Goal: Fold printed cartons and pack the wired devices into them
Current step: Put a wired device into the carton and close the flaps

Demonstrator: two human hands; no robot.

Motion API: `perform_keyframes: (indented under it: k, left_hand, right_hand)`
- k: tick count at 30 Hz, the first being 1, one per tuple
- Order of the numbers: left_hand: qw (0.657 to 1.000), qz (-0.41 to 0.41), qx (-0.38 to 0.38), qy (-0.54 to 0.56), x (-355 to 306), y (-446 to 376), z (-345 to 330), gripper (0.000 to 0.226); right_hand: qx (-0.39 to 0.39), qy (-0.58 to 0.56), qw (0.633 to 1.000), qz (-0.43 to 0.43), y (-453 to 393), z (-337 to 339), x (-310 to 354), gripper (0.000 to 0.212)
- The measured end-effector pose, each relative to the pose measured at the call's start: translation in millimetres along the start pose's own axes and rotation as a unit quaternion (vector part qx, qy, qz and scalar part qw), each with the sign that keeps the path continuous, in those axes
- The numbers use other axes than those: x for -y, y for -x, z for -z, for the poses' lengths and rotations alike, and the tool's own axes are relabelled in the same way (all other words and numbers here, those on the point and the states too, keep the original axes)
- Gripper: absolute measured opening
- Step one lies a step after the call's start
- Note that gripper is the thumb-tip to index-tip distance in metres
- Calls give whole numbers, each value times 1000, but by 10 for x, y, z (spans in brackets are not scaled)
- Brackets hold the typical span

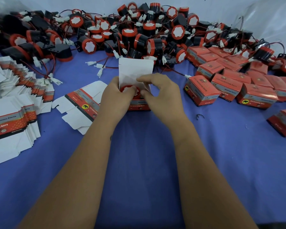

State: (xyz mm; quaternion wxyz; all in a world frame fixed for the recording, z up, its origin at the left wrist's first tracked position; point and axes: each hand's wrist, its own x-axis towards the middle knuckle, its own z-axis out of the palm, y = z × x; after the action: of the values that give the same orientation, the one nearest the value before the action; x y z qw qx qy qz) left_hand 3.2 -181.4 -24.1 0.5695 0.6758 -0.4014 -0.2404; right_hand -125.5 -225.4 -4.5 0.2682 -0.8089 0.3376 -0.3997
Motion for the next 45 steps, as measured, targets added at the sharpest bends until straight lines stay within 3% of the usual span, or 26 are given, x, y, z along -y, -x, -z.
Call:
perform_keyframes:
  k: [5, 8, 13, 16, 19, 24, 30, 32, 34, 36, 40, 45]
  left_hand:
    - [1000, 14, 0, 18, -52, 37, -5, 26]
    - [989, 59, -13, 137, -129, 32, 25, 39]
    - [996, 61, -60, 19, -94, -29, 127, 31]
    - [997, 53, -46, -43, -37, -28, 174, 33]
    - [999, 31, -19, -28, -42, -30, 186, 32]
    - [997, -20, 23, -68, -4, -46, 109, 13]
    - [996, -74, -34, -29, -42, -14, 69, 17]
    - [998, 5, -26, 64, -79, -25, 91, 22]
    - [975, 102, 14, 196, -131, -44, 145, 20]
    - [964, 120, 36, 235, -135, -54, 178, 23]
    - [977, 78, 38, 196, -90, -71, 158, 16]
    - [989, 28, 70, 125, 10, -83, 178, 14]
  right_hand:
    - [-5, -114, 989, -91, 8, -30, 17, 28]
    - [1, -80, 992, -95, 2, -34, -19, 28]
    - [-13, -87, 992, -91, 7, -87, -50, 34]
    - [-77, -31, 993, -81, -5, -115, -77, 56]
    - [-60, -44, 990, -117, -46, -86, -128, 74]
    - [-27, -116, 985, -121, -35, -81, -144, 36]
    - [-22, -154, 985, -76, -20, -48, -115, 21]
    - [-33, -161, 981, -101, -22, -30, -122, 27]
    - [-38, -195, 971, -134, -21, 3, -132, 39]
    - [-32, -249, 955, -156, -29, 59, -141, 43]
    - [-27, -289, 942, -169, -4, 91, -145, 27]
    - [-13, -183, 973, -143, 22, -8, -243, 20]
